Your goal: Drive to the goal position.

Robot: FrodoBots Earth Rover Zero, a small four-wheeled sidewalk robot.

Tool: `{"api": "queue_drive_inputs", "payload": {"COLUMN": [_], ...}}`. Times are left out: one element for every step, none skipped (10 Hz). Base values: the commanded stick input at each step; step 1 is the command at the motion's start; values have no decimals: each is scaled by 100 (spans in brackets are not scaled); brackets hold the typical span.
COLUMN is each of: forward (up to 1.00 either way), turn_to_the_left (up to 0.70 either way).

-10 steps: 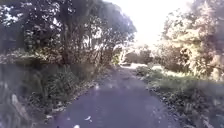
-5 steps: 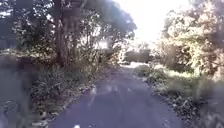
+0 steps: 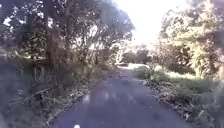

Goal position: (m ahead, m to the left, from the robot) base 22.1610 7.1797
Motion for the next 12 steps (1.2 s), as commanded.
{"api": "queue_drive_inputs", "payload": {"forward": [70, 70, 70, 70, 70, 70, 70, 70, 70, 70, 70, 70], "turn_to_the_left": [-14, -14, -14, -14, -14, -14, -14, -14, -14, -14, -14, -14]}}
